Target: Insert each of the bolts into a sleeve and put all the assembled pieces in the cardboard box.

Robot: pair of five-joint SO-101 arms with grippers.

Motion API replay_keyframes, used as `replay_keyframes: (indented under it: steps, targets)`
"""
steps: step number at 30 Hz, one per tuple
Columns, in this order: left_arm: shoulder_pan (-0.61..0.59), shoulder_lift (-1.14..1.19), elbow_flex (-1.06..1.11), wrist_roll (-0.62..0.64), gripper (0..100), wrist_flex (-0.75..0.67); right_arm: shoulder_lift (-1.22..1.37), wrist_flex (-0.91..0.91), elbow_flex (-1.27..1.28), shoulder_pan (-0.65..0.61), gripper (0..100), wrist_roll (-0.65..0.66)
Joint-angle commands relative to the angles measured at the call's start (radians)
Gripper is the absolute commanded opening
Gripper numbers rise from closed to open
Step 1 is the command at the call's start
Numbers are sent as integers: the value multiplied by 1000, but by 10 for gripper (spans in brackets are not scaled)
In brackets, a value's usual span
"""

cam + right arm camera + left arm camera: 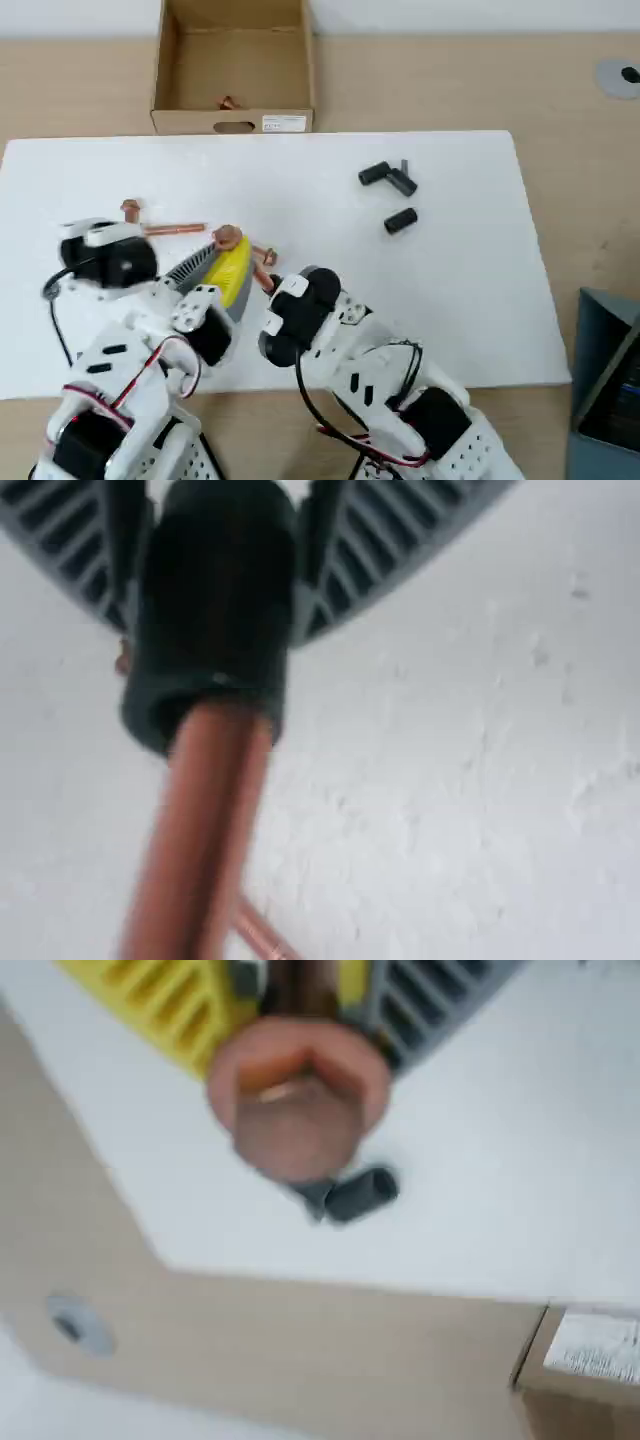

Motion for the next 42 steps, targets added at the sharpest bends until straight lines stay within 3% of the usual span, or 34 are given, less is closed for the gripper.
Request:
replay_keyframes:
  steps: [1,13,19,26,35,42]
  targets:
    - [8,-4,2,-2,1,-8,-179,-35,-67,-7,9,8]
    - [-44,-5,103,26,2,-135,-179,-32,-87,-7,9,8]
    - [-8,-5,98,101,2,-132,-179,-32,-82,-7,9,8]
    - [-8,-5,98,104,2,-130,-179,-32,-84,-7,9,5]
    - [118,-5,-21,104,2,104,-179,-34,-81,-7,9,5]
    - [127,-4,-5,101,2,141,-179,-37,-81,-7,9,6]
